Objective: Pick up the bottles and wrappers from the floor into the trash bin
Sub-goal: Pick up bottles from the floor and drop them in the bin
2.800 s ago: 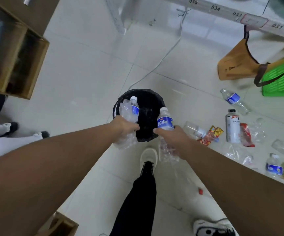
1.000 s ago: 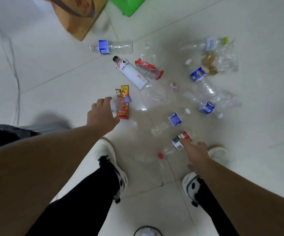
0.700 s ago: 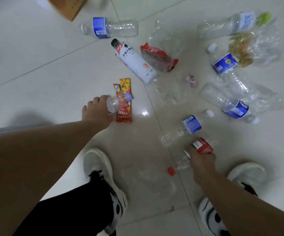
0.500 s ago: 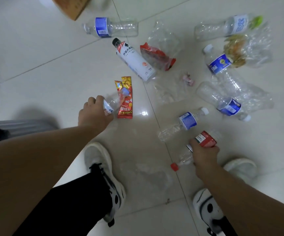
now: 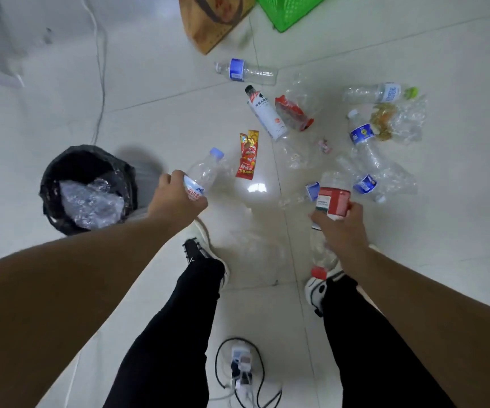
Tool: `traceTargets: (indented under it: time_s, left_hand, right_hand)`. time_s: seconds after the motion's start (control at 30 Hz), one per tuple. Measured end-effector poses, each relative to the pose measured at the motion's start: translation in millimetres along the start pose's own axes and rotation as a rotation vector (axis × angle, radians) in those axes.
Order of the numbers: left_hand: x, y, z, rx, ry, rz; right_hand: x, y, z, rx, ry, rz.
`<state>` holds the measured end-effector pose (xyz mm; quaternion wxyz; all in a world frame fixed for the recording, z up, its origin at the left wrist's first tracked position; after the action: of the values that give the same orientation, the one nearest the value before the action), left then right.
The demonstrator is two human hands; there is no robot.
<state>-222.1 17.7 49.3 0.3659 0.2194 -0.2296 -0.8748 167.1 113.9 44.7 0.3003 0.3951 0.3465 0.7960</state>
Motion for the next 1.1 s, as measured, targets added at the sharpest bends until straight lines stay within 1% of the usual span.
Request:
traceTargets:
  time_s: [0.1, 0.27, 0.4, 0.5, 0.6, 0.7, 0.8, 0.9, 1.1]
  left_hand:
    - [8, 21, 8, 0.019, 0.053, 0.058]
    - [6, 14, 16, 0.071, 0.096, -0.011]
    - [-1, 11, 23, 0.126, 0.062, -0.121]
    - [-3, 13, 35, 0.150, 0.006, -0.196]
    - [-1, 14, 44, 0.170, 0.006, -0.216]
    - [1, 12, 44, 0.155, -0.001, -0.212]
    - [6, 4, 24, 0.155, -0.022, -0.215]
    - [13, -12, -11, 0.158, 0.001, -0.200]
    - [29, -64, -117, 0.140, -0.045, -0.204]
  right_hand:
    - [19, 28, 0, 0.082, 0.071, 0.064]
    - [23, 55, -16, 0.103, 0.176, 0.131]
    - [5, 79, -37, 0.049, 0.181, 0.108]
    - [-8, 99, -58, 0.047, 0.150, 0.075]
    - [-21, 116, -76, 0.061, 0.153, 0.026]
    - [-30, 121, -88, 0.078, 0.166, 0.030]
    - [-47, 112, -99, 0.089, 0.194, 0.056]
    - [-73, 91, -118, 0.107, 0.241, 0.074]
    - [-159, 22, -184, 0.118, 0.455, 0.105]
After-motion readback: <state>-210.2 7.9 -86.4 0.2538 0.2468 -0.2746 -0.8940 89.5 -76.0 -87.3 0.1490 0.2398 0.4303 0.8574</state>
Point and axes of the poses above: each hand's wrist, its own y-axis away from the middle knuckle, its own z-axis out of the back of the hand, x = y × z, the point moved 6 cm from there along -y, towards the middle knuckle, and after that the axes turned 2 degrees about -z, right-handed, at the moved point
